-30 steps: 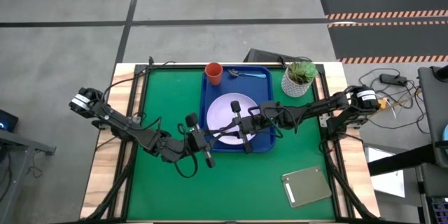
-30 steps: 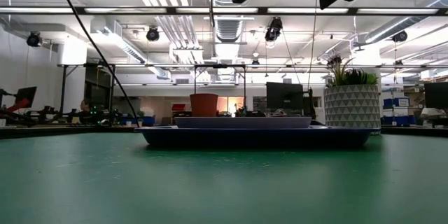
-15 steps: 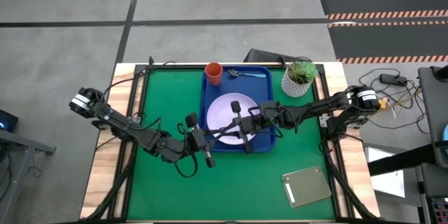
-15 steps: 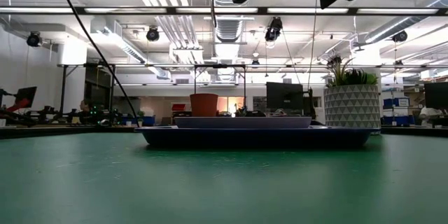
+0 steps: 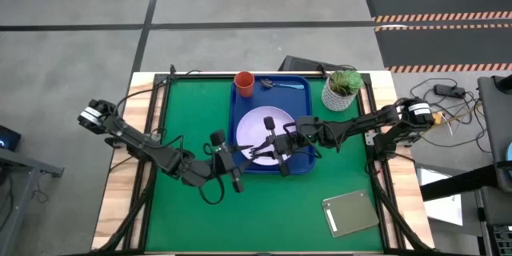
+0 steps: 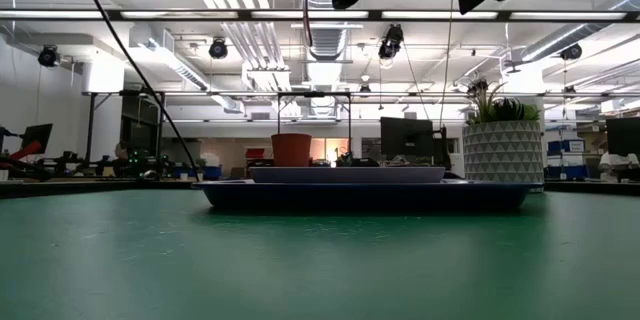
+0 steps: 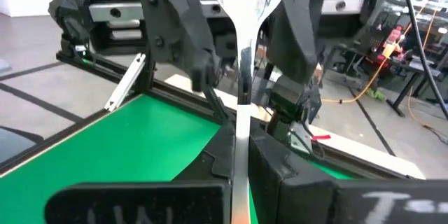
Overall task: Pick and place plate/cup/fork/spoon on tray
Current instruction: Put the orange fork on the blue tray to the left of the blue spoon
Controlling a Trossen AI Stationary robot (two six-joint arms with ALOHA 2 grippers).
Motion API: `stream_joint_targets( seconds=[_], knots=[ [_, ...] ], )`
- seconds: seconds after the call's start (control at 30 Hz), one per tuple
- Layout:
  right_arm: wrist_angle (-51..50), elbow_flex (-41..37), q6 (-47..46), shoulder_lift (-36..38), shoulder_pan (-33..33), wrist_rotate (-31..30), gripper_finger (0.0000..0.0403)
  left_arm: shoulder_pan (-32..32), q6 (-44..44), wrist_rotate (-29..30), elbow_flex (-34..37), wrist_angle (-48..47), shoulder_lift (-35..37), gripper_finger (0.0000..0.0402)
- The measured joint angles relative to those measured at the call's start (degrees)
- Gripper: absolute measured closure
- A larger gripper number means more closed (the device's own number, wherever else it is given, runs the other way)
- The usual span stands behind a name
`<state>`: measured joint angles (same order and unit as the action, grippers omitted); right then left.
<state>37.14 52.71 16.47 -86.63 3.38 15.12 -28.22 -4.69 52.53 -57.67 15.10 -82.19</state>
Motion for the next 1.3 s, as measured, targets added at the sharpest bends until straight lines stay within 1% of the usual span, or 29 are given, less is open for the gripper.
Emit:
stream_joint_targets(
  seconds=[0.07, 0.17, 0.23, 0.33, 0.4, 0.47, 0.6, 0.87, 1.1, 1.3],
  knots=[
    [-1.7, 0.0, 0.0, 0.4, -0.2, -0.9, 0.0391, -0.9, 0.0, 0.0, 0.0, -2.8, 0.7, 0.0254],
    [-5.8, 0.1, 0.8, 1.6, -0.4, -6.4, 0.0391, -2.6, 0.0, -0.1, 0.0, -7.5, 1.9, 0.0248],
    [-12.2, 1.5, 1.3, 2.7, -0.6, -11.7, 0.0391, -4.0, 0.4, 0.1, 0.0, -11.1, 3.4, 0.0247],
    [-24.5, 5.6, 1.1, 3.5, -0.8, -18.8, 0.0391, -5.5, 3.9, 0.1, 0.0, -16.7, 5.9, 0.0247],
    [-32.1, 8.4, 0.5, 3.6, -0.9, -22.4, 0.0391, -5.9, 6.7, 0.1, 0.0, -20.1, 7.5, 0.0247],
    [-38.2, 11.3, 0.5, 2.9, -1.3, -24.2, 0.0391, -6.0, 9.2, 0.2, 0.0, -23.5, 9.0, 0.0246],
    [-48.6, 16.4, 0.2, 2.5, -2.7, -24.6, 0.0391, -5.9, 13.4, 0.3, 0.0, -29.0, 10.6, 0.0246],
    [-68.1, 25.2, -4.0, 1.2, -7.1, -24.5, 0.0391, -5.9, 13.4, 0.3, 0.0, -31.5, 10.8, 0.0246],
    [-78.1, 28.7, -5.0, -1.0, -11.1, -23.7, 0.039, -5.9, 13.4, 0.4, 0.0, -33.1, 10.7, 0.0246],
    [-85.7, 32.8, -6.1, -4.9, -15.5, -23.7, 0.039, -5.9, 13.4, 0.5, 0.1, -34.2, 10.7, 0.0246]
  ],
)
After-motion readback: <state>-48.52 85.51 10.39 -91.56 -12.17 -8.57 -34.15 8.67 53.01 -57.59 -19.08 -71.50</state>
